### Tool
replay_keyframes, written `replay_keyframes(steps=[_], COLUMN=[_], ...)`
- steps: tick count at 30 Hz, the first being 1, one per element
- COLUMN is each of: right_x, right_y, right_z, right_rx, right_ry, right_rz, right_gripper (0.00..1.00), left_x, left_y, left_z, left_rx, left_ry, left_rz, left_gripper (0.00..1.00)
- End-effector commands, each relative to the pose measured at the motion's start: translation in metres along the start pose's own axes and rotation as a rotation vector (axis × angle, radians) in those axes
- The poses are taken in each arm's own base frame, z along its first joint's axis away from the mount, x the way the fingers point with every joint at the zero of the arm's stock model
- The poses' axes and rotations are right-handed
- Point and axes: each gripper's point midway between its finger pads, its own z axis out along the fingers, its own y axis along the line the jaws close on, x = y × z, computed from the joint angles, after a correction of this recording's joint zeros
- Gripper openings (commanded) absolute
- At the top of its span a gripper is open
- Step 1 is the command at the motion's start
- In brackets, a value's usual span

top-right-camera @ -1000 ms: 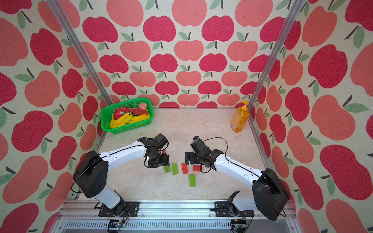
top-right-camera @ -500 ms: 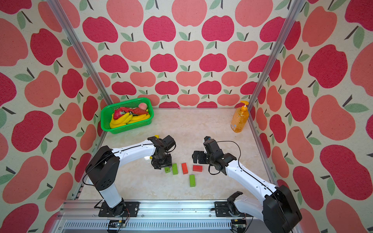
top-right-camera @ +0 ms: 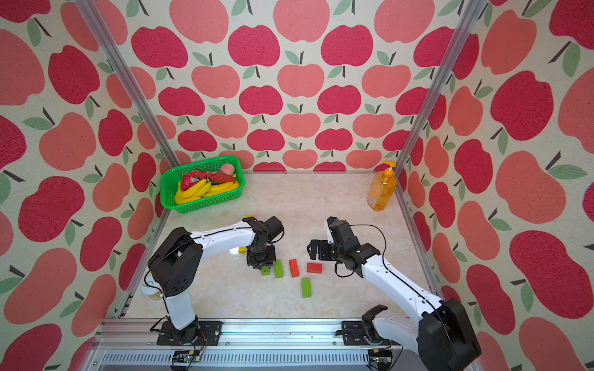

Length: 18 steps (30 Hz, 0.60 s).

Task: Assemble the letter k with building blocks
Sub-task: Pick up the building block from the center of the board.

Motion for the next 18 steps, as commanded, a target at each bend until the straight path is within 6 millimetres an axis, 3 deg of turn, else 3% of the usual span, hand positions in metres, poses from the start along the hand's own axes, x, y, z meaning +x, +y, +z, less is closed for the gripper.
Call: replay_keyframes(steps=[1,5,10,14,18], right_x=[0.003,-0.004,-0.021,-0.033,-0.037], right_y=[-0.006,-0.012,-0.018,-0.02,-0.022], right_z=[0.002,0.0,-0.006,-0.01,-0.009], right_rx=[0.006,0.01,0.01,0.004,-0.005], right_ry=[0.034,0.03,0.019,-0.005,-0.02], right_rz=[0.002,0.016,0.041,0.063,0.079], right_gripper=[0.99,0.99,0.99,0.99,0.99], left_x=[-0.003,-0.02,-0.068,-0.115,-0.151], left_y=[0.002,-0.012,-0.038,-0.052,-0.064], left_z=[-0.02,-0.054,-0.085,-0.08,-0.061], left_rx=[-0.032,-0.013,0.048,0.105,0.105], left_ry=[-0.024,-0.085,-0.139,-0.126,-0.097], left_rz=[0.036,0.097,0.144,0.149,0.165], left_gripper=[0.07,0.06,0.08,0.08,0.08])
